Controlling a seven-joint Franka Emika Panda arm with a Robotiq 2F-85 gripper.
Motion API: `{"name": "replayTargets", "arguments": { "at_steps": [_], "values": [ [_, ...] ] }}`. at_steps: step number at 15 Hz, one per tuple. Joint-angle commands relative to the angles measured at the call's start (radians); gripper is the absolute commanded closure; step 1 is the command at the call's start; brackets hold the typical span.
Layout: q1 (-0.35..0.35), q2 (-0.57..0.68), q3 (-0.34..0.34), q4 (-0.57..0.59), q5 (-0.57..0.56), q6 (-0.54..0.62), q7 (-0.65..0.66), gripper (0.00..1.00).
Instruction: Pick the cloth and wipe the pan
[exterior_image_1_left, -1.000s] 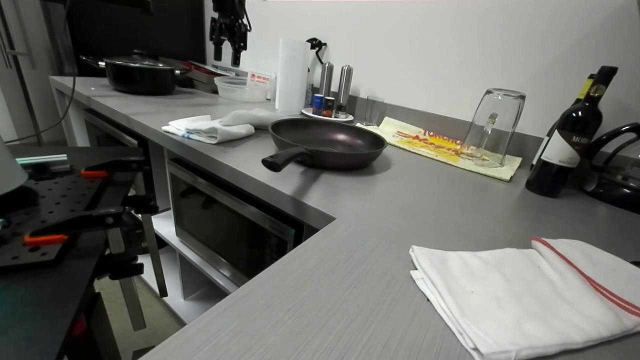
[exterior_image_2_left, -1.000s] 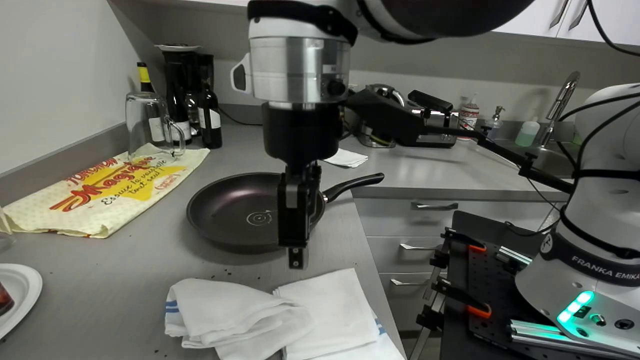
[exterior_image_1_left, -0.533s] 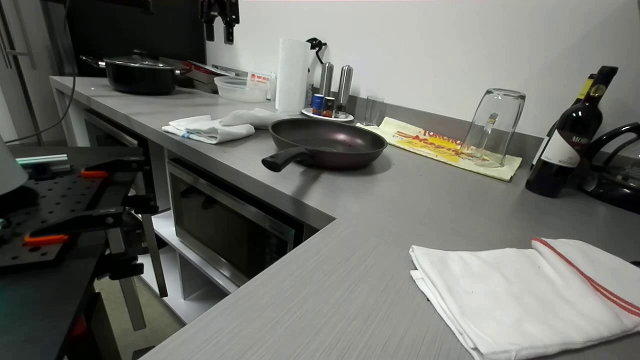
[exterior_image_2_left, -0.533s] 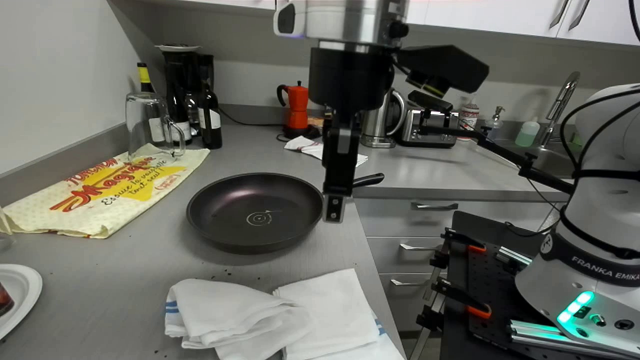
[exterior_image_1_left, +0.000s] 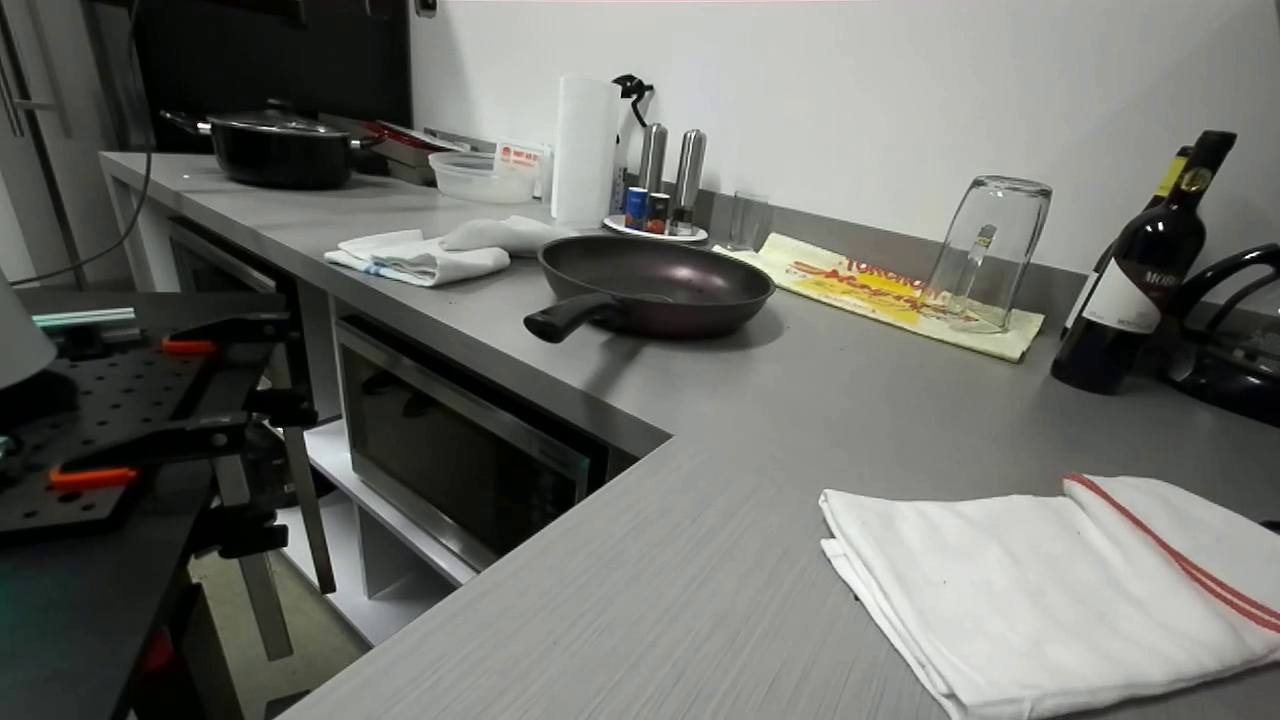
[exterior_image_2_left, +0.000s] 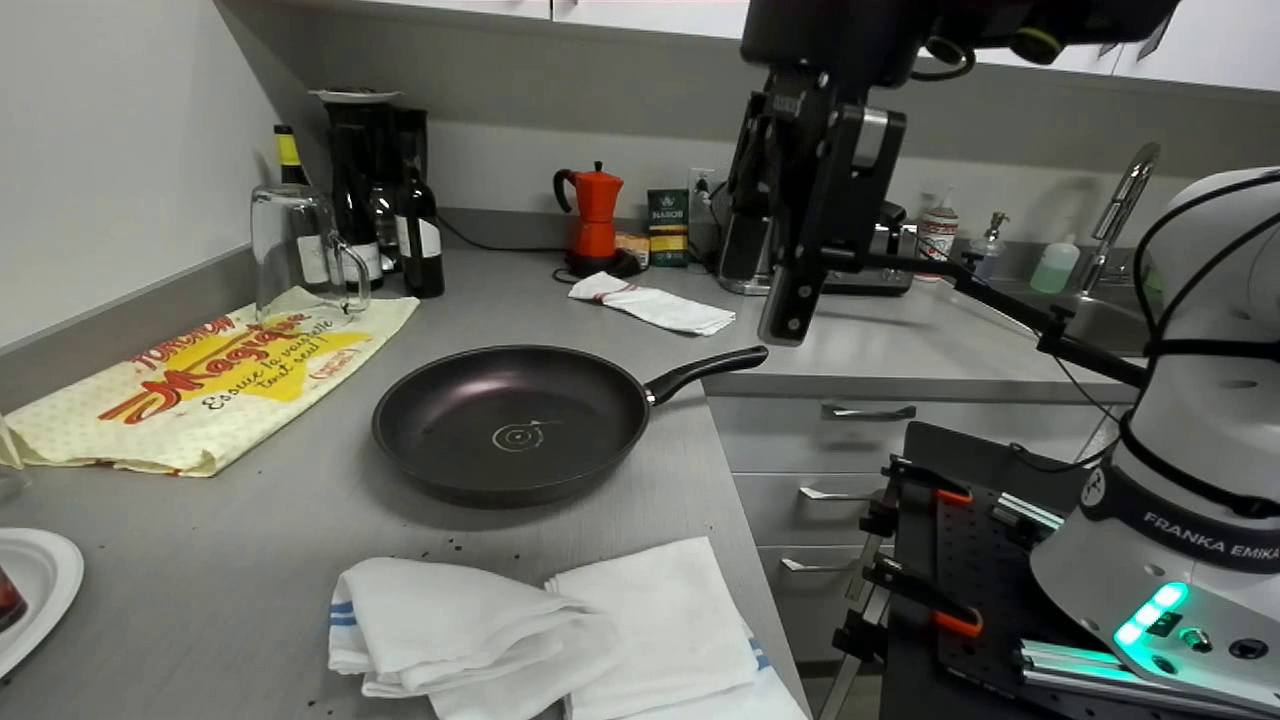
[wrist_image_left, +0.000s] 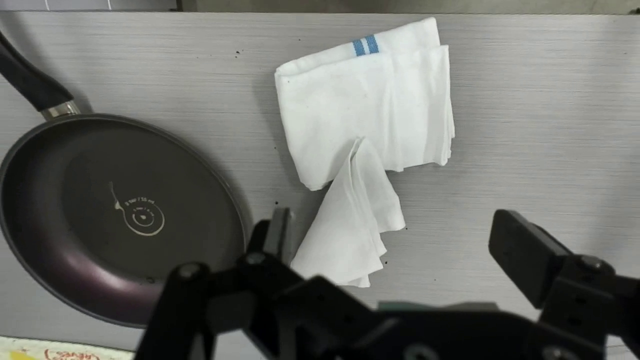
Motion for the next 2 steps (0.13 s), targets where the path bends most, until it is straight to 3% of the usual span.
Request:
{"name": "replayTargets", "arguments": {
  "at_steps": [1,2],
  "values": [
    [-0.006,-0.003,0.005,0.002,0.003,-0.002,-0.002,0.00],
    [-0.007,0.000,0.005,0.002,0.002,-0.002,-0.002,0.00]
  ]
}}
